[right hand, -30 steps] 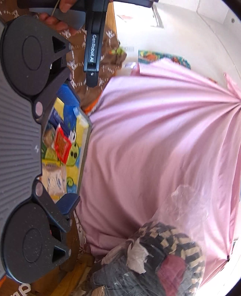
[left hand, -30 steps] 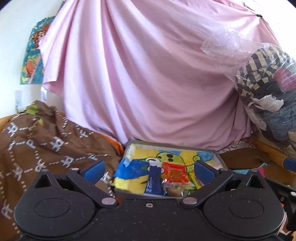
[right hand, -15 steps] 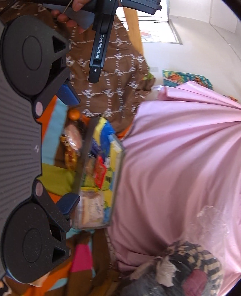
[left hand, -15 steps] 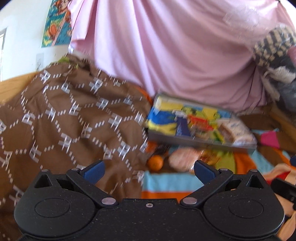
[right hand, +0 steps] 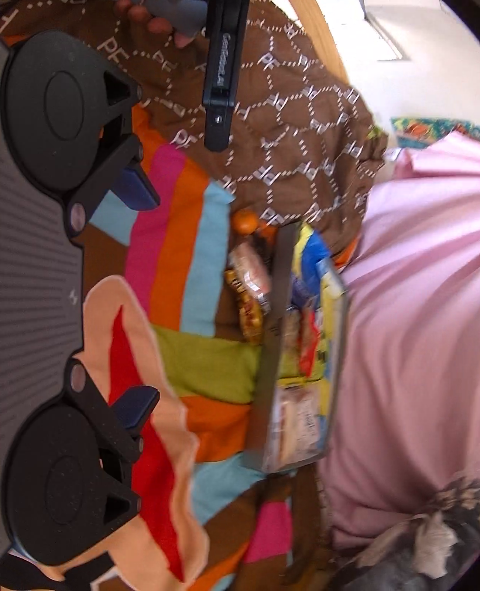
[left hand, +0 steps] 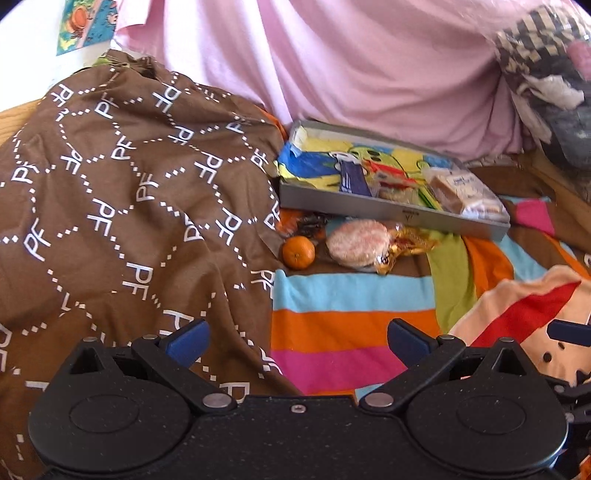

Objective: Organize snacks
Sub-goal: 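Withdraw both tools from the tray back over the remaining snacks, then move left tool toward the orange while right tool approaches the round pink cake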

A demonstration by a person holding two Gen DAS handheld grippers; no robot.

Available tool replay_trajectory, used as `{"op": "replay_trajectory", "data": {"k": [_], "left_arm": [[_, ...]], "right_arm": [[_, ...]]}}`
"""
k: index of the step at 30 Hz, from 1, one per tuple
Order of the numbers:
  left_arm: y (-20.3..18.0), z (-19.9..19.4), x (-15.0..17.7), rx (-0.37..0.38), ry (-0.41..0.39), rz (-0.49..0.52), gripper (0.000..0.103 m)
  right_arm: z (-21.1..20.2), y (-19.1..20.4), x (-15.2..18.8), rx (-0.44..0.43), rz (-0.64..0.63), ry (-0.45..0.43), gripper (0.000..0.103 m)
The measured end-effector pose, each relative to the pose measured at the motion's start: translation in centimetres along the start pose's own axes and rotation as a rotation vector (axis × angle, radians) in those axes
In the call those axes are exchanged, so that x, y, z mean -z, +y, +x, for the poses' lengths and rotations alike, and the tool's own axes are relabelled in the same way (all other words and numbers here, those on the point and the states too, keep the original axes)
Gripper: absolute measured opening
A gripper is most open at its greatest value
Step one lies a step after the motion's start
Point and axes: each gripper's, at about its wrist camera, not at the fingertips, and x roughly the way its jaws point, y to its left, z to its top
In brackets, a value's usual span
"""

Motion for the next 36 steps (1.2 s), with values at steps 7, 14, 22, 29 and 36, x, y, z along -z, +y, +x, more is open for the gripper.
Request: {"op": "replay_trajectory", "data": {"k": [7,14,22,29,36], "left_arm": [[0.0,1.6,0.0,0.002,-0.01,0.006,0.102],[-0.3,2.9,-0.6,0.018,-0.059,0.036,0.102],[-0.6,6.0,-1.6,0.045,-0.089,0.004,0.102],[0.0,8.5,-1.7,0.067,-0.046,-0.015,0.102],[0.3,10.3,-2.3,0.098,-0.039,-0.045,0.102]], "right_arm": [[1.3,-0.7,0.0,0.014,0.011,0.033,0.103],[3.3,-1.0,-0.4,0.021,0.039,0.078,0.103],[4.4,-1.1,-2.1,0.071,-0.037,0.063,0.103],[5.2,-1.7,-5.0,0.105,-0.251,0.087,0.103],[5.2,-1.2,-9.3,0.056,-0.425,0.128,0.103]]}}
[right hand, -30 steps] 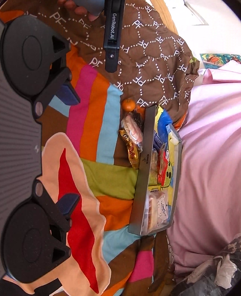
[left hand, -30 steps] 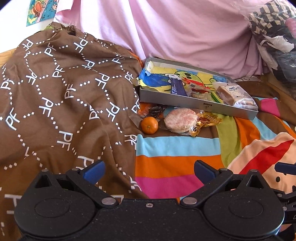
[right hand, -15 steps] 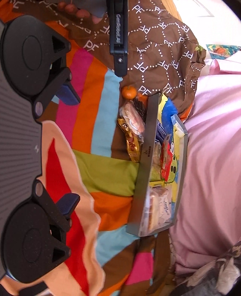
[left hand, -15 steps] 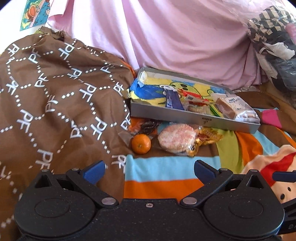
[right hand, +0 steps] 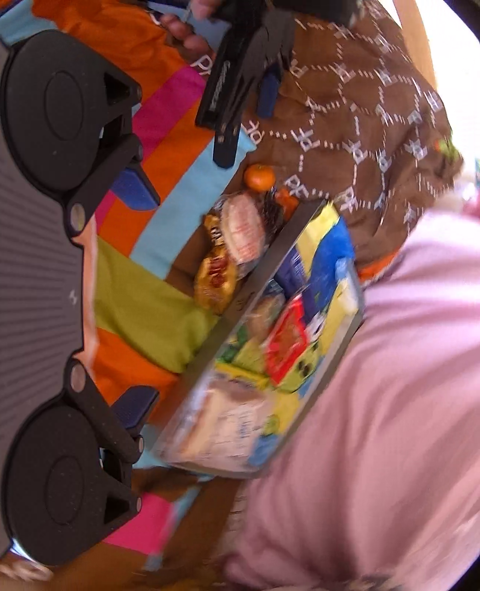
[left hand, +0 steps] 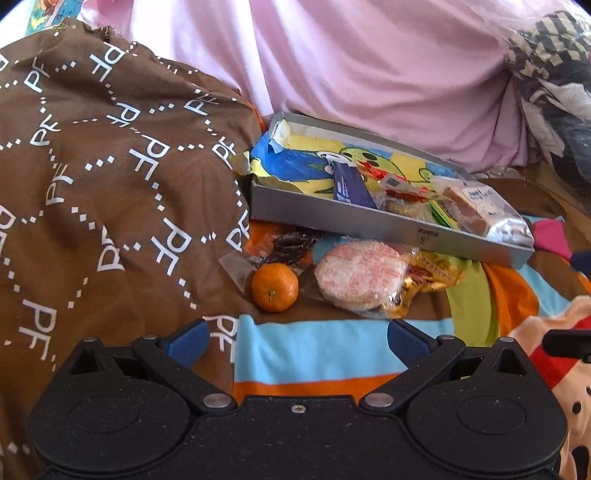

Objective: Organize snacks
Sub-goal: 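Move left tool toward the orange while right tool approaches the round pink cake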

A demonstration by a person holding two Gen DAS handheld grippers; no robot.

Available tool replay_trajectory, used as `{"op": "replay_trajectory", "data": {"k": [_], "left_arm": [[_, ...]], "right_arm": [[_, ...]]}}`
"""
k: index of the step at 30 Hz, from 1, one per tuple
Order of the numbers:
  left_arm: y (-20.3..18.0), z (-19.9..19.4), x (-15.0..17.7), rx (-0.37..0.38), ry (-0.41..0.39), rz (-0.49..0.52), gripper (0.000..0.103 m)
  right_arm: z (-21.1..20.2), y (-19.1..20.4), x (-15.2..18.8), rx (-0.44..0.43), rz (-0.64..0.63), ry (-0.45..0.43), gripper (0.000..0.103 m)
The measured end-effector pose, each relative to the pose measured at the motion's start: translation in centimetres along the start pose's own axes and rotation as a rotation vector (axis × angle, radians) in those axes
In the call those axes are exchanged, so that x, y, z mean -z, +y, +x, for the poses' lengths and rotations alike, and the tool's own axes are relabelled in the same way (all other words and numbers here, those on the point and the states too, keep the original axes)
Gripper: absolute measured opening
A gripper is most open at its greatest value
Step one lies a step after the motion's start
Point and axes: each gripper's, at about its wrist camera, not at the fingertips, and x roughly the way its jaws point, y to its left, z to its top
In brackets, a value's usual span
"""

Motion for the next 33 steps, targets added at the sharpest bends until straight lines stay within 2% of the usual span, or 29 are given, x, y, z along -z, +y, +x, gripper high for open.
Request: {"op": "replay_trajectory", "data": {"k": [7,10,14,17,21,26,33], "left_arm": [[0.3,1.6,-0.8,0.028,0.013,-0.024,0.102],[0.4,2.2,-1.4,0.012,-0.003,-0.014,0.102],[0.8,3.0,-1.9,-0.025,0.002,-0.013,0.102],[1.2,3.6,-2.3,-0.036,0.025,-0.022,0.101],[1.5,4.0,-2.7,-0.032,0.036,-0.026,0.1],[1.6,4.4,-3.1,-0.029,0.039,-0.024,0.099],[1.7,4.6,-3.0,-0.003,0.032,-0.013,0.097]], "right_arm": [[0.6,-0.2,-4.6,-0.061,-0.145,0.042,0.103],[2.1,-0.3,-5.4,-0.084,-0.129,0.044,0.103],[4.1,0.5,-4.9,-0.102,-0.144,0.012,0.103],[5.4,1.2,-4.4,-0.113,-0.201,-0.012,0.103],[6.6,1.8,-4.0,-0.129,-0.248,-0.024,0.102],[7.3,2.0,-4.2,-0.141,-0.243,-0.036,0.102],[8.7,2.4,-4.0,-0.162,-0.244,-0.025,0.092]]}}
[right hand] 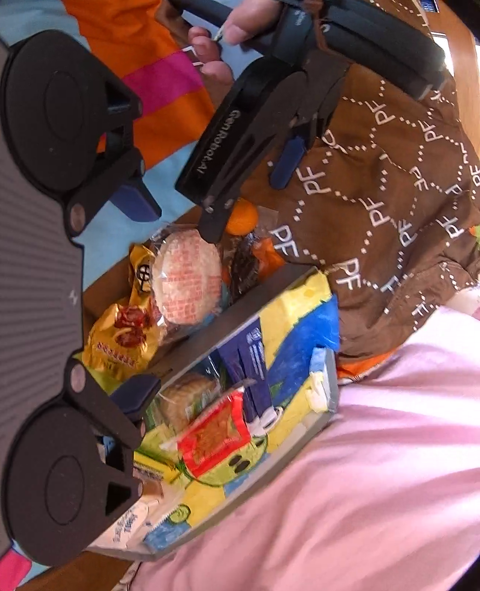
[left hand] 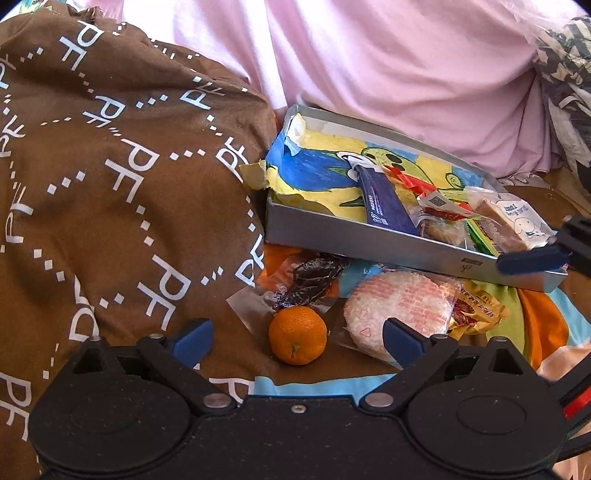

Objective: Organize snacks
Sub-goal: 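Move left tool toward the orange while right tool approaches the round pink cake, then grasp the orange with left tool while right tool grasps and lifts the round cake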

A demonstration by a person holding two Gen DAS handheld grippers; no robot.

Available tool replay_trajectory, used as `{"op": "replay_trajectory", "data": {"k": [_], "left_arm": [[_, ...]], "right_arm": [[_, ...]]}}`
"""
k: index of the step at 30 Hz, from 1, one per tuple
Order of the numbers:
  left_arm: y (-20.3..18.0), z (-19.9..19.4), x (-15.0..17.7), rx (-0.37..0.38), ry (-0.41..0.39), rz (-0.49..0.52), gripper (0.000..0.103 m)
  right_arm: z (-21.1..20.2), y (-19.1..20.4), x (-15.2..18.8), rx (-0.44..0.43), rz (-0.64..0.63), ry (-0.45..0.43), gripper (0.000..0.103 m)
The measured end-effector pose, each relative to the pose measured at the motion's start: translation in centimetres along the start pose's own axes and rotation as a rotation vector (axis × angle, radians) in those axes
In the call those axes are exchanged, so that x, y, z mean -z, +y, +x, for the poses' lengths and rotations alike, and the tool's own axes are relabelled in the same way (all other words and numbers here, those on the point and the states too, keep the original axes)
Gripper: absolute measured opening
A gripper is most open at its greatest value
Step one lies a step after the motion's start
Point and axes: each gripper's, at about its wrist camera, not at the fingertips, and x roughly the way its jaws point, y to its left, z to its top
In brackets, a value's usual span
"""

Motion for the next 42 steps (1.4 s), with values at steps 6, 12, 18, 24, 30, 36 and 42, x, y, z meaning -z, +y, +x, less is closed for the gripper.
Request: {"op": "replay_trajectory", "data": {"k": [6,12,18,24,30,36,42], "left_arm": [[0.1,0.0,0.0,0.044,0.002,-0.003,0.087],[0.4,0.6,0.0,0.071,0.013,-0.009,0.081],[1.3,1.2,-0.4,0.077,0.022,-0.042,0.068],[1.7,1.5,-0.5,0.076,0.051,-0.047,0.047],[1.6,1.5,-0.3,0.08,0.056,-0.035,0.046],[1.6,1.8,-0.2,0.078,0.066,-0.026,0.037],[1.4,1.6,-0.2,0.077,0.056,-0.029,0.036]], "right_arm": [[1.1,0.0,0.4,-0.028,0.016,0.006,0.091],[2.3,-0.4,0.0,-0.039,0.023,-0.011,0.09],[3.4,-0.1,-0.8,-0.065,-0.003,-0.022,0.09],[4.4,0.3,-1.4,-0.079,-0.016,-0.003,0.09],[5.3,0.6,-1.7,-0.074,-0.017,0.006,0.088],[5.3,0.9,-1.6,-0.071,0.008,0.013,0.079],[4.6,1.2,-1.5,-0.045,-0.015,0.012,0.075]]}}
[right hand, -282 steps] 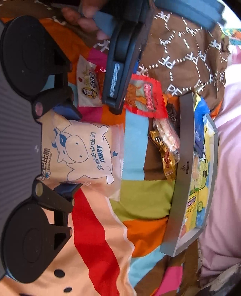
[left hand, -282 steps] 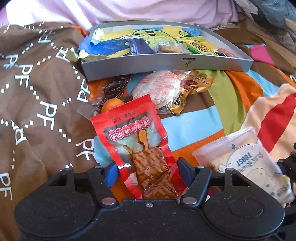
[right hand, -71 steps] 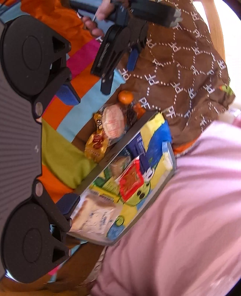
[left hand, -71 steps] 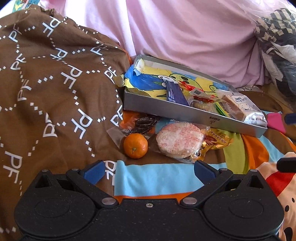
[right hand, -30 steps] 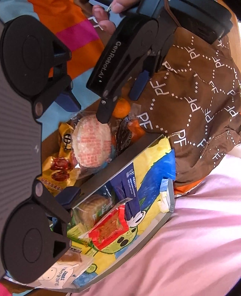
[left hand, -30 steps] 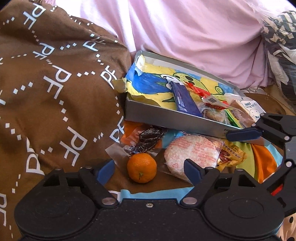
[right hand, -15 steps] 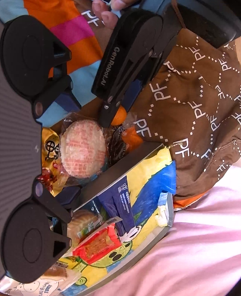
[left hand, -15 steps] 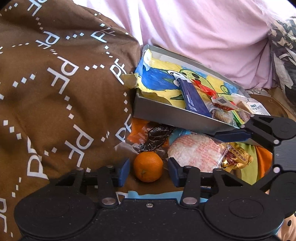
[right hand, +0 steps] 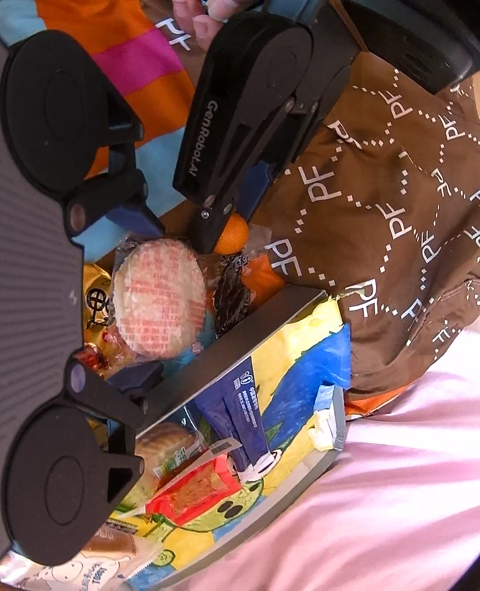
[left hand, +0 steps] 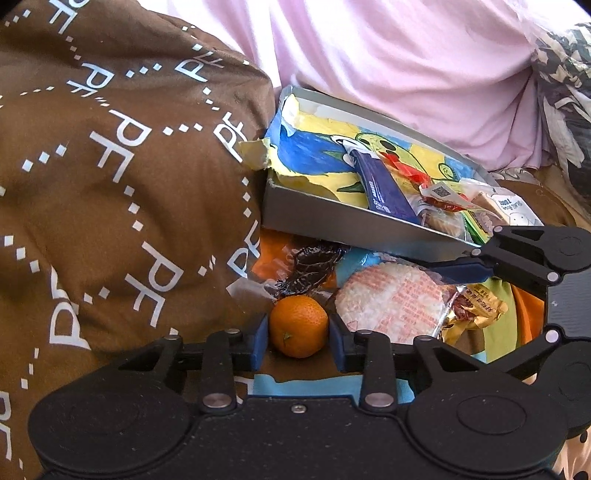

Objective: Organize snacks
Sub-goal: 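Grasp the orange with left tool while right tool grasps and lifts the round cake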

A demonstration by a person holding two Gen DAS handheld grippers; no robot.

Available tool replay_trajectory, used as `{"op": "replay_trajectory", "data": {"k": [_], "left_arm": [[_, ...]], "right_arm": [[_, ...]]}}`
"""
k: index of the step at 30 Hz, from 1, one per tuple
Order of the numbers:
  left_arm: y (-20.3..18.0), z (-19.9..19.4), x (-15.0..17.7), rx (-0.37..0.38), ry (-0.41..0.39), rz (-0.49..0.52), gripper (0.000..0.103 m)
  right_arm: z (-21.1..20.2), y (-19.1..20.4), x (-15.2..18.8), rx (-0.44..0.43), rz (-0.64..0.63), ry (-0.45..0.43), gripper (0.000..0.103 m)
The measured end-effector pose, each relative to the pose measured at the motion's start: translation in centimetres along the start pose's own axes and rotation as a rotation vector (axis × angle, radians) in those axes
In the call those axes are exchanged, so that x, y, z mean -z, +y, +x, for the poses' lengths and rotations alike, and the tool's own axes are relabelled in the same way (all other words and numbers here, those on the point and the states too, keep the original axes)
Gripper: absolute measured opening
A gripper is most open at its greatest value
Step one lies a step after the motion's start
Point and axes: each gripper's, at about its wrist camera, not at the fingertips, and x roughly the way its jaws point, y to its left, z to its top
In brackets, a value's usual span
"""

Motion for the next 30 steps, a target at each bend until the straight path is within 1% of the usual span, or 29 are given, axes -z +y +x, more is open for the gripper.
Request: {"op": "replay_trajectory", "data": {"k": [6,12,16,23,24,27,30], "left_arm": [[-0.1,-0.3,0.0,0.0,-0.002,-0.022,0.036],[-1.0,-1.2,0.2,0.011,-0.011,-0.025,0.036],[-2.0,-1.9,0.4,0.023,-0.02,-0.006,0.036],[-4.2,-3.7,0.4,0.044,-0.091,0.062,0.036],[-4.4,-4.0,0.2,0.046,-0.096,0.06,0.036],[-4.6,-5.1,-0.9,0.061,-0.123,0.004,0.036],[-5.5,-6.0,-2.2,0.046,-0.179,0.027,0.036]], "right_arm": [[-1.5,0.5,0.6,0.023,-0.017,0.003,0.073],[-4.1,1.5,1.6,0.058,-0.084,0.0,0.072],[-6.0,2.2,2.6,0.084,-0.14,-0.003,0.072],[-8.5,2.9,3.2,0.151,-0.211,-0.046,0.072],[-8.8,2.7,3.2,0.157,-0.213,-0.054,0.072],[-9.8,2.1,2.7,0.185,-0.211,-0.089,0.072],[-10.6,0.8,1.8,0.221,-0.191,-0.14,0.072]]}}
